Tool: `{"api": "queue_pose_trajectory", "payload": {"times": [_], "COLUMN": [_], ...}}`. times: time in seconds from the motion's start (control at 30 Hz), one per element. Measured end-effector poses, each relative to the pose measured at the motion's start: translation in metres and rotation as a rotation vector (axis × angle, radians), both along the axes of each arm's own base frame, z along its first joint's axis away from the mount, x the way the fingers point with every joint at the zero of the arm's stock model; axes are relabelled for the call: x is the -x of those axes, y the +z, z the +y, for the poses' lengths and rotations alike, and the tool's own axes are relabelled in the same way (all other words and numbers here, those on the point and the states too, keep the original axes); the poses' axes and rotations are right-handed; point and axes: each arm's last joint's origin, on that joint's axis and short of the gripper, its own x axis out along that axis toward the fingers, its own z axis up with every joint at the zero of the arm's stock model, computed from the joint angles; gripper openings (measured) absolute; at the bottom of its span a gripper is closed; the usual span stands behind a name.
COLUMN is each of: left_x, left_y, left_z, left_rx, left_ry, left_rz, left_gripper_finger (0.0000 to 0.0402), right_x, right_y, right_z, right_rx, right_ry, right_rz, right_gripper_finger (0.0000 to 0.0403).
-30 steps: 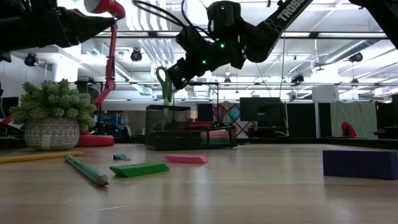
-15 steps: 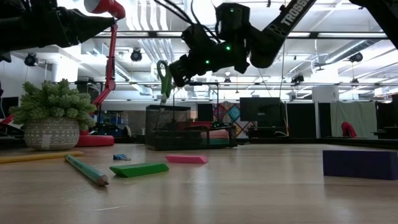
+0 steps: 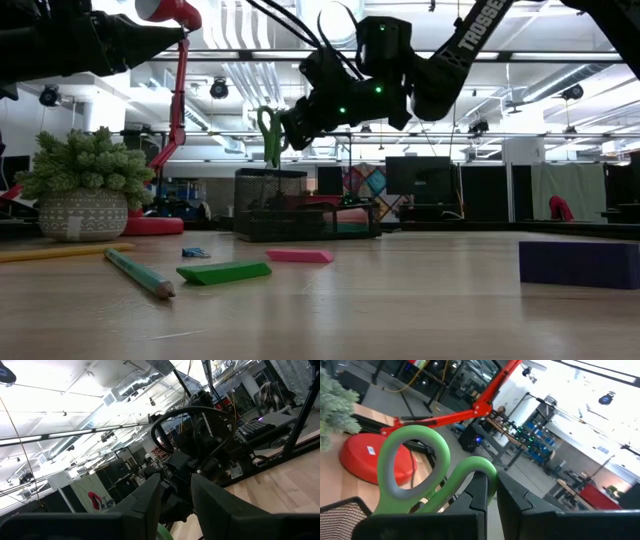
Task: Pick and place office supplies into organizer
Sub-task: Put the green scissors into the black desk organizer bin
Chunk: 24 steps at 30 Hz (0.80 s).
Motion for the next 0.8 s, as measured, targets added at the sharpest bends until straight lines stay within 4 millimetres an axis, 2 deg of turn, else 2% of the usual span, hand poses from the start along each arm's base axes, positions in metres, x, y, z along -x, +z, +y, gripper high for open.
{"api": "queue_pose_trajectory", "payload": {"times": [0.8], "left_x": [0.0], "left_y": [0.0], "left_z": [0.0], "left_rx": [0.0], "left_ry": [0.0], "left_rz": [0.0], "left_gripper_finger": [0.0096], "right_x": [-0.001], "right_y": [0.0031], "right_z": [-0.0033], "right_rx": [0.106], "right_ry": [-0.107], "right_rz": [0.089], "right_gripper_finger": [0.0013]}}
